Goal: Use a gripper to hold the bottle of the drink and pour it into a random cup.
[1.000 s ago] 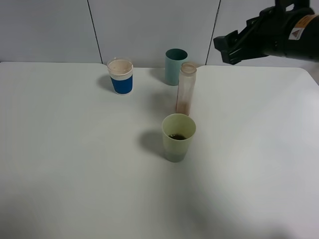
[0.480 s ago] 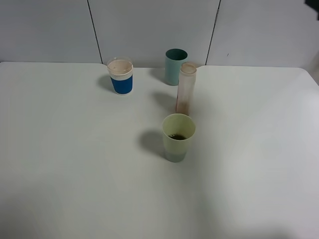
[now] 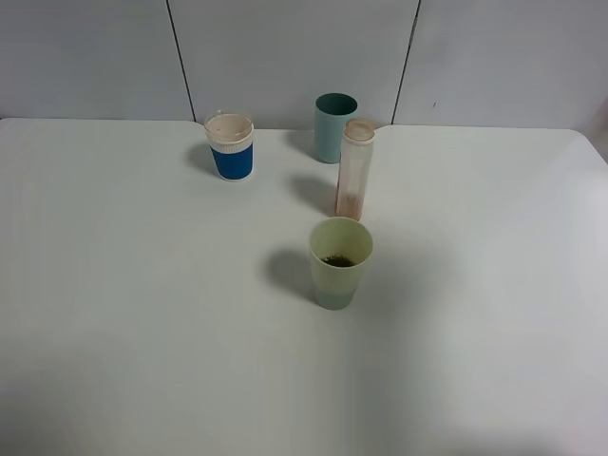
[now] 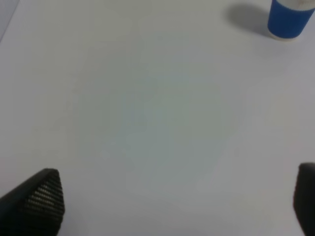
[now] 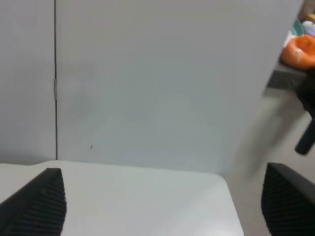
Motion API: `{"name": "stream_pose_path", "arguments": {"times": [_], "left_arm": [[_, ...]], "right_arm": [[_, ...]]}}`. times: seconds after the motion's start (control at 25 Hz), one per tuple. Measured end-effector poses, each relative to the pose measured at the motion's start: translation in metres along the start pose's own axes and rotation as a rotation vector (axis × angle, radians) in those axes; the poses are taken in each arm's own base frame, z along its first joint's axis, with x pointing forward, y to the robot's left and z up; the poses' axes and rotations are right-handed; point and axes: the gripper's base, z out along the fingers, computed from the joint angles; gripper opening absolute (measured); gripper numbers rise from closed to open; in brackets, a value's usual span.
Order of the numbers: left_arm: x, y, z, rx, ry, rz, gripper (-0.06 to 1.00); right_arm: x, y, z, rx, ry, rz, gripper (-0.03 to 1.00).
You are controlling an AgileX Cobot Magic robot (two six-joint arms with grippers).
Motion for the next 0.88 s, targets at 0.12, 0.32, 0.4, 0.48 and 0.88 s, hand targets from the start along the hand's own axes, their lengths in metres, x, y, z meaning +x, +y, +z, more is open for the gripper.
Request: {"name": "stream_pose_path", "arguments": {"times": [0.12, 0.32, 0.4, 0.48, 0.88], "left_arm": [[0.0, 0.0, 0.0, 0.0, 0.0, 0.0, 0.93], [0.0, 0.0, 0.0, 0.0, 0.0, 0.0, 0.93], [0.0, 0.0, 0.0, 0.0, 0.0, 0.0, 0.93], [0.0, 0.0, 0.0, 0.0, 0.0, 0.0, 0.93], [0.0, 0.0, 0.0, 0.0, 0.0, 0.0, 0.93]], "right_arm": [[0.008, -0.001, -0.017, 0.006, 0.046, 0.033, 0.81], [0.022, -0.001, -0.037, 0.01, 0.124, 0.076, 0.81], [0.026, 0.0, -0.046, 0.001, 0.132, 0.107, 0.81], [0.031, 0.0, -0.055, -0.001, 0.139, 0.114, 0.81], [0.058, 0.002, -0.089, -0.002, 0.194, 0.135, 0.81]]}}
